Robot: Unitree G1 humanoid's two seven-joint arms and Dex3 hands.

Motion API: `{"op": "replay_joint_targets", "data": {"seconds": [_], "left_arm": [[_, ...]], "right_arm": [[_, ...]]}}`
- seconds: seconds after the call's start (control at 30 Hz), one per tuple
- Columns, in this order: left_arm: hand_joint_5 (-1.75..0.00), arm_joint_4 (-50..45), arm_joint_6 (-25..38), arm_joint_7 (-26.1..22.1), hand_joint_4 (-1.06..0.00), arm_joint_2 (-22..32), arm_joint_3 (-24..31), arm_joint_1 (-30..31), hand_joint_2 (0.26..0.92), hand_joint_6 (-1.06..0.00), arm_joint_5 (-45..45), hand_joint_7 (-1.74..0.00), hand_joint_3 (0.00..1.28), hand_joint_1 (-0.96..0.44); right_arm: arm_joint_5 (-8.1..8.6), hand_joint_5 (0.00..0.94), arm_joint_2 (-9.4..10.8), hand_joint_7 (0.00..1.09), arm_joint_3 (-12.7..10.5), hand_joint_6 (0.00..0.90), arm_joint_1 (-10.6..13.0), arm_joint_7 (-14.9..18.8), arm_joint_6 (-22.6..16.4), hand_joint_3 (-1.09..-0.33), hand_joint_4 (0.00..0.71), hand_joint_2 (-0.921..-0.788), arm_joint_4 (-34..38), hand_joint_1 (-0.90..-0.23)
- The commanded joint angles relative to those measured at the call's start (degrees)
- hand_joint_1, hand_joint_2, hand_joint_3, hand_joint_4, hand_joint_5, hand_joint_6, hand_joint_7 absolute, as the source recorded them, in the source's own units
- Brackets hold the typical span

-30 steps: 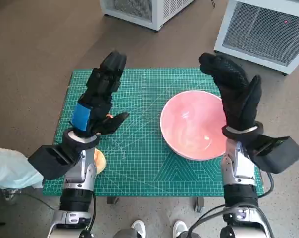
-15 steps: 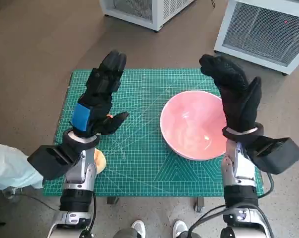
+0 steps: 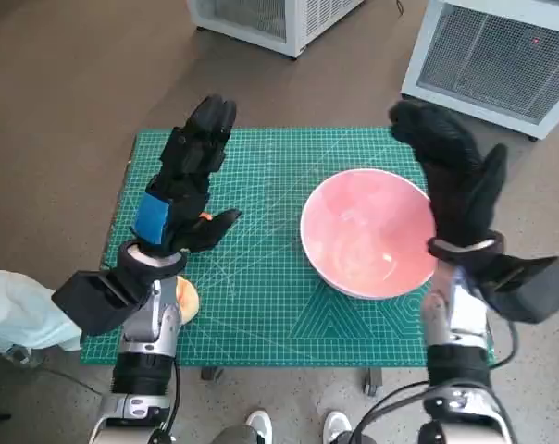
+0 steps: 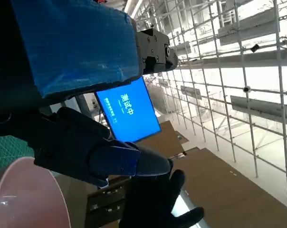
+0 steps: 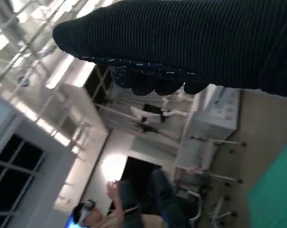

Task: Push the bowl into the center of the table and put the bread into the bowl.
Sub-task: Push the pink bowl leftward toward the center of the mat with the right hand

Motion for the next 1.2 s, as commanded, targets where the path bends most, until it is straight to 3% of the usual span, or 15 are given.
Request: {"op": "replay_joint_targets", "data": {"seconds": [0.03, 0.3, 0.53, 0.67, 0.93, 1.2], "left_arm": [[0.0, -0.61, -0.23, 0.05, -0.1, 0.06, 0.09, 0.78, 0.921, -0.05, -0.26, -0.29, 0.25, -0.57], [0.0, -0.12, -0.54, -0.08, -0.1, 0.2, 0.38, 0.66, 0.921, -0.04, -0.46, -0.3, 0.25, -0.57], [0.0, 0.0, -0.6, -0.13, -0.1, 0.19, 0.44, 0.62, 0.921, -0.04, -0.48, -0.31, 0.25, -0.57], [0.0, 0.7, -1.1, 0.01, -0.1, 0.11, 0.7, 0.42, 0.921, -0.04, -0.41, -0.31, 0.26, -0.57], [0.0, 1.04, -1.22, 0.0, -0.1, 0.17, 0.9, 0.14, 0.921, -0.04, -0.51, -0.31, 0.26, -0.57], [0.0, 0.96, -1.25, 0.16, -0.1, 0.25, 1.06, 0.02, 0.921, -0.04, -0.24, -0.32, 0.25, -0.57]], "right_arm": [[0.38, 0.007, -1.79, 0.4, -2.5, 0.172, -0.89, 0.44, -2.47, -0.678, 0.24, -0.921, 6.62, -0.663], [-3.06, 0.015, -4.67, 0.38, -5.69, 0.169, -2.63, -6.81, -7.68, -0.746, 0.229, -0.921, 17.97, -0.652], [-3.83, 0.014, -5.1, 0.37, -5.98, 0.175, -3.65, -7.94, -9.45, -0.767, 0.232, -0.921, 21.06, -0.646], [-4.81, 0.006, -7.11, 0.37, -7.71, 0.182, -3.7, -14.36, -5.65, -0.799, 0.218, -0.921, 29.15, -0.612], [-4.63, 0.014, -6.23, 0.37, -9.35, 0.224, -4.5, -17.61, -0.55, -0.803, 0.242, -0.921, 33.4, -0.594], [-4.63, 0.011, -4.39, 0.34, -10.37, 0.246, -5.18, -18.63, 3.43, -0.773, 0.256, -0.921, 35.09, -0.602]]}}
